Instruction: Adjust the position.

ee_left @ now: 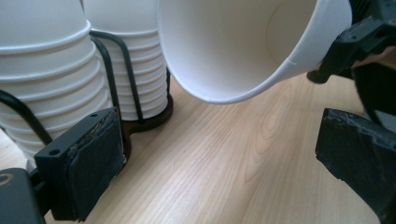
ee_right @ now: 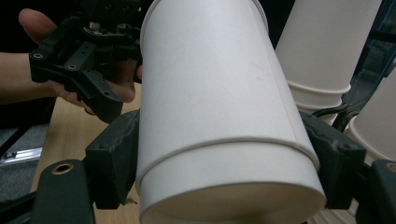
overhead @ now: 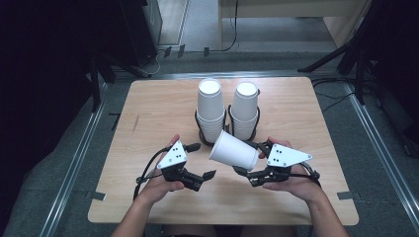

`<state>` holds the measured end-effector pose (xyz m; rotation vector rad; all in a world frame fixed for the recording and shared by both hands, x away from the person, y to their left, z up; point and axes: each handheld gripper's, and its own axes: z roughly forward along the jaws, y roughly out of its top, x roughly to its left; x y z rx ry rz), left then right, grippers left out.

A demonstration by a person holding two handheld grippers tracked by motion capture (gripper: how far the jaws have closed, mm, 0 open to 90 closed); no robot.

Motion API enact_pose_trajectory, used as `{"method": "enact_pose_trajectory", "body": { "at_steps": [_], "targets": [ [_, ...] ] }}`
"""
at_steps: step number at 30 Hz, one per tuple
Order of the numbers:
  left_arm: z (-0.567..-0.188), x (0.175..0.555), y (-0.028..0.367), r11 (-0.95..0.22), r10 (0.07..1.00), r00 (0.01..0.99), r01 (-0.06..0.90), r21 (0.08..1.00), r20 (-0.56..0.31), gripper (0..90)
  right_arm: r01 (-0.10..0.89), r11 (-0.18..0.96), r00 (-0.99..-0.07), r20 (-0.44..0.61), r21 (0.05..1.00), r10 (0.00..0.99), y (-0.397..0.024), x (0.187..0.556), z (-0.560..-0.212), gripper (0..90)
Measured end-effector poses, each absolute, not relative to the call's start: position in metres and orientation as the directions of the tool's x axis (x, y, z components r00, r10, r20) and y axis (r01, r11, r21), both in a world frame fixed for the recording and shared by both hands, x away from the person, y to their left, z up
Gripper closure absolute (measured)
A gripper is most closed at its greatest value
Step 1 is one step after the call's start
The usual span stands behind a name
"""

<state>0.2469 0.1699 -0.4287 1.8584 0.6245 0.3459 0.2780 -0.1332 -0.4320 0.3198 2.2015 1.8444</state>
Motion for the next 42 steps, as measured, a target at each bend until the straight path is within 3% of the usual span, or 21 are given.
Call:
{"method": "enact_pose_trajectory", "body": {
  "at_steps": [12,20,42],
  "targets": [
    [-0.429,0.243,0.172,-0.142,0.527,0.835,0.272,0.952,-0.159,1.2,-0.002,0.118,-0.944,-0.041,0.993,0.326,-0.134,0.275,-0.439,22.9],
    [-0.434,0.245,0.181,-0.109,0.533,0.823,0.296,0.949,-0.195,1.1,-0.017,0.081,-0.945,-0.042,0.997,0.323,-0.130,0.271,-0.441,22.9],
    [-0.437,0.254,0.174,-0.026,0.412,0.852,0.365,0.931,-0.323,1.1,-0.032,0.072,-0.958,-0.051,0.997,0.282,-0.120,0.265,-0.453,22.8]
  ]
}}
